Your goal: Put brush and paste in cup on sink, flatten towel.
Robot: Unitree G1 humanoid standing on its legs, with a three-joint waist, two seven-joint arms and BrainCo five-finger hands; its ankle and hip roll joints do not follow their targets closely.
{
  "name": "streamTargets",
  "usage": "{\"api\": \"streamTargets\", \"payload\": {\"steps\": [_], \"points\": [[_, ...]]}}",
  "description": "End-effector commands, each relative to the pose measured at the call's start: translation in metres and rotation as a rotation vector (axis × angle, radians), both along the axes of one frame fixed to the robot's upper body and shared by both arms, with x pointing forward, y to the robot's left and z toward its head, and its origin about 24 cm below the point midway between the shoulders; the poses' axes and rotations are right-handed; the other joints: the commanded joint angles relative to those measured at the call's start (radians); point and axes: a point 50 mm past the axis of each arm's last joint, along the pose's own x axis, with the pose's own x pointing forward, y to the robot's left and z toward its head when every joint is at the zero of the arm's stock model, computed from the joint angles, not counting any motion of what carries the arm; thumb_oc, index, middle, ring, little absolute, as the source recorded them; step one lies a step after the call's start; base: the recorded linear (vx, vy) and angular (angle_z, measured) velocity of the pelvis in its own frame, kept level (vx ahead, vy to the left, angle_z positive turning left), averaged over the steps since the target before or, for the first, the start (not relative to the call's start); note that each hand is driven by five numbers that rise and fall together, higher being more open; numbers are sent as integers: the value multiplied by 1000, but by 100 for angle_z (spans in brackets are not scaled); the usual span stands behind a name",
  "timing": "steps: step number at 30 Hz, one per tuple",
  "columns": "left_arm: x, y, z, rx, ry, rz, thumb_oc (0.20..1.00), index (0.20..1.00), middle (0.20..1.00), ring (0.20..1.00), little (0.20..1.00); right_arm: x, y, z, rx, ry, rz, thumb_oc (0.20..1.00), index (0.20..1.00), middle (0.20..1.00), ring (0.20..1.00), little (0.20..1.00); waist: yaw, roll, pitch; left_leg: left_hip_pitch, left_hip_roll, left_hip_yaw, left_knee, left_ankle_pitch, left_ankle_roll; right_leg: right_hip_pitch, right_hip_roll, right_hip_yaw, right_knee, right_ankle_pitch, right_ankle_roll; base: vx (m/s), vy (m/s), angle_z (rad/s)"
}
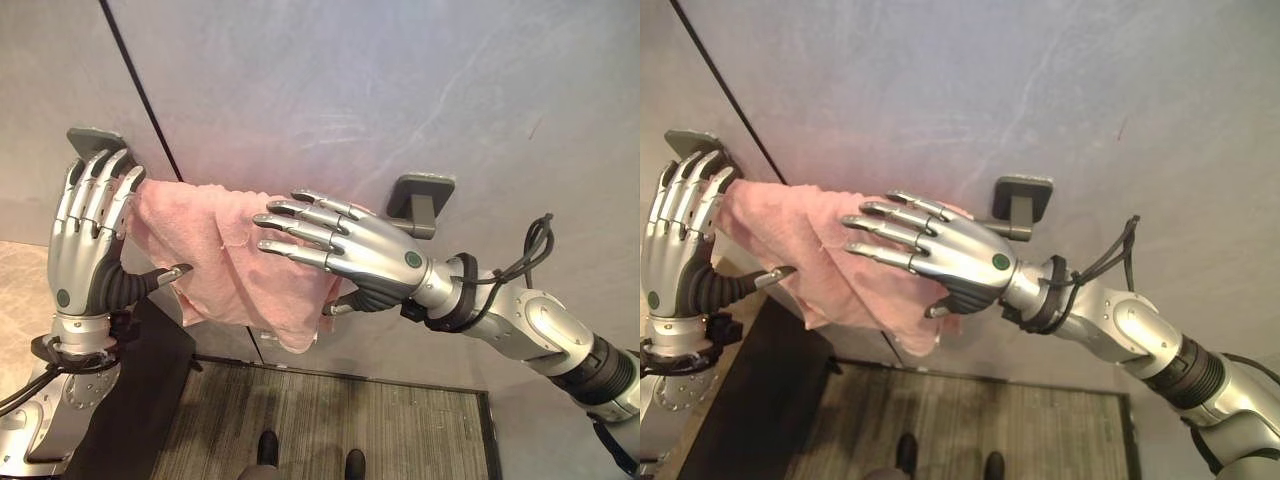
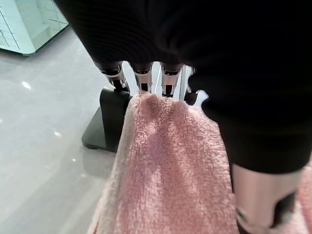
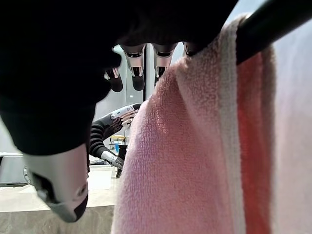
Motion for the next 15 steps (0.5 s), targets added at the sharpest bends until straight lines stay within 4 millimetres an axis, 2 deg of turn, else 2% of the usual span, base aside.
{"api": "streamTargets", "payload": {"steps": [1,7,9,10,12,15], "points": [[7,18,-23,-23,198,65,1000,1000,1000,1000,1000,6,-8,1,3,25,-56,1000,1000,1000,1000,1000,-15,-22,16,37,16,-1,4,-44,-13,-16,-108,-29,1,49,93,0,0,0],[-5,36,-47,-99,278,172,1000,1000,1000,1000,1000,7,-50,-17,-6,73,-238,1000,1000,1000,1000,1000,-31,-18,11,45,17,3,4,-48,-13,-12,-108,-28,1,47,94,0,0,0],[-11,43,-59,-155,318,218,1000,1000,1000,1000,1000,7,-70,-25,73,137,-332,1000,1000,1000,1000,1000,-39,-14,5,53,17,4,4,-51,-12,-7,-108,-29,1,45,93,15,0,0],[-11,42,-60,-154,320,214,1000,1000,1000,1000,1000,6,-71,-26,74,138,-336,1000,1000,1000,1000,1000,-36,-15,4,53,17,3,4,-52,-12,-7,-108,-30,1,45,93,0,0,0],[-13,45,-68,-211,341,239,1000,1000,1000,1000,1000,9,-89,-35,142,184,-437,1000,1000,1000,1000,1000,-40,-12,1,55,17,3,4,-52,-11,-5,-107,-32,1,44,93,0,0,0],[-11,46,-76,-237,370,247,1000,1000,1000,1000,1000,8,-93,-39,171,198,-462,1000,1000,1000,1000,1000,-43,-11,-2,57,17,3,4,-54,-10,-2,-108,-32,1,43,93,6,-5,-3]]}}
